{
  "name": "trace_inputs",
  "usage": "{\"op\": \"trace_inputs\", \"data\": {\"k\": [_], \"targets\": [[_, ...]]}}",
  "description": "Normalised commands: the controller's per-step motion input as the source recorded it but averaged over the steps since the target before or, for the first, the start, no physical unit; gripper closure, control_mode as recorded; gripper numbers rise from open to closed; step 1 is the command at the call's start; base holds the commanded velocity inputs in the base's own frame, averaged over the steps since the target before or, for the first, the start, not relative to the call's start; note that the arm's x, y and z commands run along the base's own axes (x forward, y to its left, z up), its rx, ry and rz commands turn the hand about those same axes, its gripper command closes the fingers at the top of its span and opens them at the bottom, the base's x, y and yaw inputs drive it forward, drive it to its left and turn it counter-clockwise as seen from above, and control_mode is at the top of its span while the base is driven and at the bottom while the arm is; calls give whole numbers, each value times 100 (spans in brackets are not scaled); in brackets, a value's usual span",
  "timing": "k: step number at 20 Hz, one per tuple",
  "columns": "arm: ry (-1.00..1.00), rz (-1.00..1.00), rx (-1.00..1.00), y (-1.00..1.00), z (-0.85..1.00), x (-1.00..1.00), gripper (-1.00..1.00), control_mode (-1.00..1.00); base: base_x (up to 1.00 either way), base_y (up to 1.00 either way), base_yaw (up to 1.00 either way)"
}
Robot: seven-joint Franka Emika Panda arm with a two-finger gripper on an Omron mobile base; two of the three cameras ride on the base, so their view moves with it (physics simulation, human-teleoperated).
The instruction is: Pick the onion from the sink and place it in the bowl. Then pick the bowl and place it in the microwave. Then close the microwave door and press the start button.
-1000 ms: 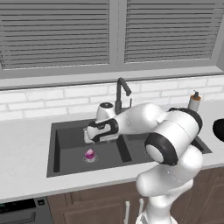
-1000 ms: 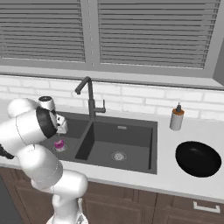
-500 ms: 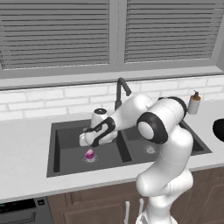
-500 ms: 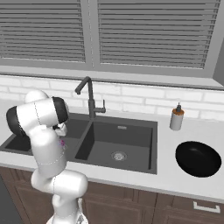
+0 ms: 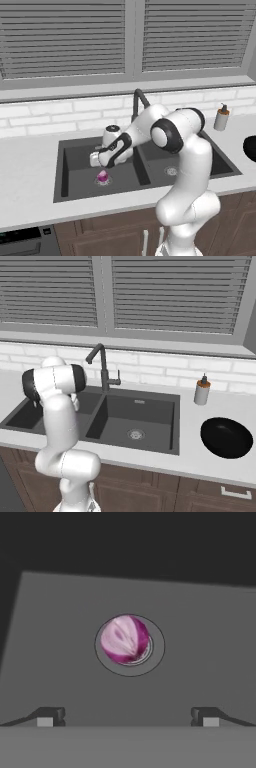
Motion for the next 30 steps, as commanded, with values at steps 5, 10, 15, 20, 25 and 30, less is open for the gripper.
{"op": "trace_inputs", "data": {"k": [5,10,15,20,25,30], "targets": [[0,0,0,0,-13,30,-100,-100,0,0,0],[0,0,0,0,-33,14,-100,-100,0,0,0],[0,0,0,5,-34,10,-100,-100,0,0,0],[0,0,0,6,-22,0,-100,-100,0,0,0],[0,0,0,2,-23,0,-100,-100,0,0,0],[0,0,0,2,-31,0,-100,-100,0,0,0]]}}
